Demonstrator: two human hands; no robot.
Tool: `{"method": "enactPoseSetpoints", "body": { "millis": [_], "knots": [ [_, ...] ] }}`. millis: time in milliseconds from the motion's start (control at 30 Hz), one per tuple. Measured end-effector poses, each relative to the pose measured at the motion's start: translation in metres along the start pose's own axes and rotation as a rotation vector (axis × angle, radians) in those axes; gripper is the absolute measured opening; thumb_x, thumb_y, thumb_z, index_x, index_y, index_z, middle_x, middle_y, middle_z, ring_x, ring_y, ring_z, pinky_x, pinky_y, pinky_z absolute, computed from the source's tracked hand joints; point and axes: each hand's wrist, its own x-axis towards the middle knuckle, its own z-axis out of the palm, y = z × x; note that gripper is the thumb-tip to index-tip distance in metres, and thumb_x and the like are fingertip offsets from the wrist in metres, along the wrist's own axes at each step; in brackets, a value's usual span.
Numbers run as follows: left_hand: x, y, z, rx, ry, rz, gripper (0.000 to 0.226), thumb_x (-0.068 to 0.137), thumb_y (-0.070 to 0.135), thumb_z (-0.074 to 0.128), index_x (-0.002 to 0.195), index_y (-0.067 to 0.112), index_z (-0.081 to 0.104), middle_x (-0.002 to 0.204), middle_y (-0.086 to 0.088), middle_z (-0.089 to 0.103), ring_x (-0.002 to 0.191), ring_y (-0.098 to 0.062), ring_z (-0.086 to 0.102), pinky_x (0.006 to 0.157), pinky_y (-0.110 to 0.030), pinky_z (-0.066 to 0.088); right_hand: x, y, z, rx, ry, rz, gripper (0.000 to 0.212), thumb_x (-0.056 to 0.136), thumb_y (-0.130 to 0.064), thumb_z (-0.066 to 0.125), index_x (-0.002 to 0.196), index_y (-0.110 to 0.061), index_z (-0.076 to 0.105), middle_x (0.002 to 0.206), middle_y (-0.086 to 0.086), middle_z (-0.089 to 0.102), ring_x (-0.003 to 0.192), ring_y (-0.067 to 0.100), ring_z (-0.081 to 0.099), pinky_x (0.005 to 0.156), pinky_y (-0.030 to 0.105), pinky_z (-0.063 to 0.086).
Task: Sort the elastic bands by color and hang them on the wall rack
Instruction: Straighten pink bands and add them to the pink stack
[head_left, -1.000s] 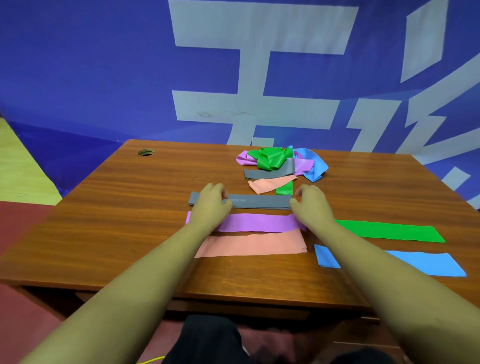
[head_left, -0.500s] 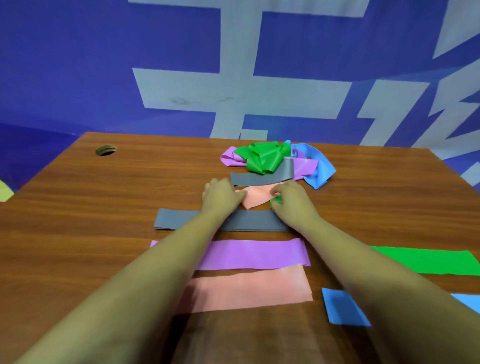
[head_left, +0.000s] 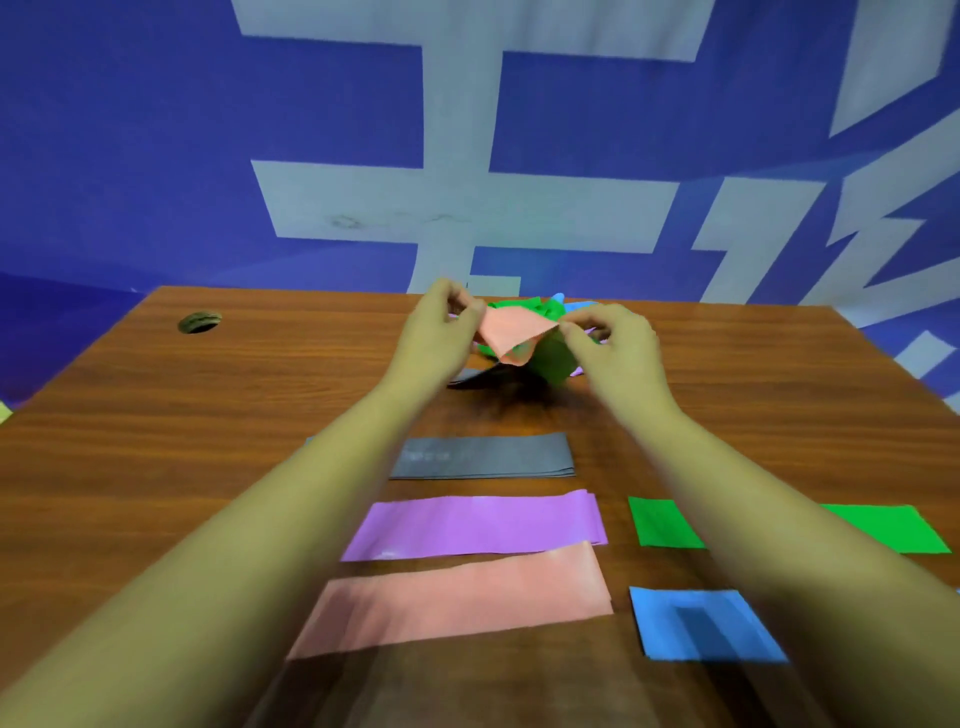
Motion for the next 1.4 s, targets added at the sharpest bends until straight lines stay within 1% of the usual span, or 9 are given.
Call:
{"method": "enactPoseSetpoints", "body": {
  "millis": [100, 233, 333, 500, 767, 933, 1100, 1267, 1400],
  "knots": [
    [-0.002, 0.037, -0.006, -0.024, 0.037, 0.039, 0.012, 0.096, 0.014, 0.053, 0.085, 0.015, 0.049, 0.08, -0.001, 0.06, 0.05, -0.002, 0.059, 0.048, -0.016, 0.043, 0.004, -0.014, -0.012, -0.056, -0.022, 0.023, 0.01, 0.087, -0.017, 0.064, 0.089, -0.015, 0.073, 0.09, 0.0, 0.071, 0.079, 0.014, 0.059, 0.078, 0.03, 0.048],
    [-0.009, 0.066, -0.01, 0.005, 0.073, 0.053, 0.006, 0.097, 0.018, 0.053, 0.092, 0.014, 0.053, 0.084, -0.003, 0.063, 0.05, 0.006, 0.058, 0.051, -0.013, 0.041, -0.006, -0.014, -0.021, -0.13, -0.113, 0.217, 0.027, 0.086, -0.007, 0.063, 0.112, -0.005, 0.069, 0.113, 0.01, 0.07, 0.098, 0.02, 0.064, 0.082, 0.019, 0.041],
    [-0.019, 0.085, -0.018, -0.012, 0.081, 0.093, 0.007, 0.096, 0.02, 0.057, 0.09, 0.016, 0.055, 0.079, 0.004, 0.061, 0.053, 0.008, 0.059, 0.054, -0.008, 0.04, -0.016, -0.035, -0.028, -0.02, -0.103, 0.188, 0.032, 0.084, -0.008, 0.065, 0.116, -0.006, 0.067, 0.116, 0.008, 0.068, 0.111, 0.022, 0.063, 0.093, 0.025, 0.045],
    [-0.037, 0.106, -0.035, -0.159, -0.045, 0.09, 0.011, 0.096, 0.017, 0.059, 0.086, 0.013, 0.057, 0.09, -0.005, 0.065, 0.076, -0.022, 0.071, 0.078, -0.036, 0.059, -0.035, -0.1, -0.055, 0.341, -0.236, -0.017, 0.017, 0.089, -0.015, 0.068, 0.105, -0.016, 0.071, 0.104, -0.003, 0.073, 0.1, 0.012, 0.066, 0.09, 0.028, 0.052],
    [-0.057, 0.102, -0.052, -0.1, -0.06, 0.076, 0.015, 0.094, 0.024, 0.061, 0.081, 0.016, 0.06, 0.068, 0.006, 0.056, 0.052, -0.004, 0.046, 0.051, -0.014, 0.04, -0.041, -0.128, -0.072, 0.226, -0.175, 0.002, 0.015, 0.089, -0.012, 0.06, 0.089, -0.01, 0.075, 0.084, 0.008, 0.074, 0.071, 0.01, 0.061, 0.069, 0.03, 0.05],
    [-0.106, 0.122, -0.067, -0.119, -0.013, 0.062, 0.014, 0.098, 0.023, 0.054, 0.085, 0.017, 0.055, 0.084, 0.0, 0.057, 0.074, -0.012, 0.051, 0.062, -0.022, 0.042, -0.076, -0.145, -0.117, 0.305, -0.125, 0.09, 0.019, 0.092, -0.011, 0.055, 0.093, -0.008, 0.074, 0.089, 0.008, 0.073, 0.074, 0.013, 0.063, 0.064, 0.028, 0.056],
    [-0.107, 0.105, -0.072, -0.07, -0.01, -0.002, 0.015, 0.099, 0.023, 0.051, 0.084, 0.019, 0.05, 0.071, 0.004, 0.047, 0.064, -0.012, 0.042, 0.061, -0.029, 0.034, -0.062, -0.127, -0.115, 0.197, -0.043, 0.298, 0.02, 0.086, -0.007, 0.053, 0.084, -0.013, 0.072, 0.089, 0.013, 0.071, 0.08, 0.028, 0.067, 0.066, 0.041, 0.058],
    [-0.109, 0.117, -0.074, 0.018, 0.043, 0.026, 0.012, 0.099, 0.025, 0.049, 0.09, 0.017, 0.05, 0.07, 0.004, 0.048, 0.061, -0.011, 0.044, 0.056, -0.025, 0.036, -0.073, -0.112, -0.124, -0.256, -0.333, 0.187, 0.019, 0.08, -0.003, 0.057, 0.082, -0.012, 0.074, 0.082, 0.013, 0.071, 0.073, 0.024, 0.066, 0.068, 0.038, 0.057],
    [-0.115, 0.136, -0.079, -0.11, -0.041, 0.066, 0.016, 0.089, 0.037, 0.054, 0.08, 0.024, 0.054, 0.073, 0.001, 0.053, 0.072, -0.019, 0.05, 0.069, -0.037, 0.04, -0.087, -0.121, -0.144, -0.082, -0.722, 0.161, 0.032, 0.076, -0.005, 0.077, 0.106, -0.015, 0.072, 0.097, 0.009, 0.074, 0.089, 0.018, 0.07, 0.087, 0.036, 0.058]
  ]
}}
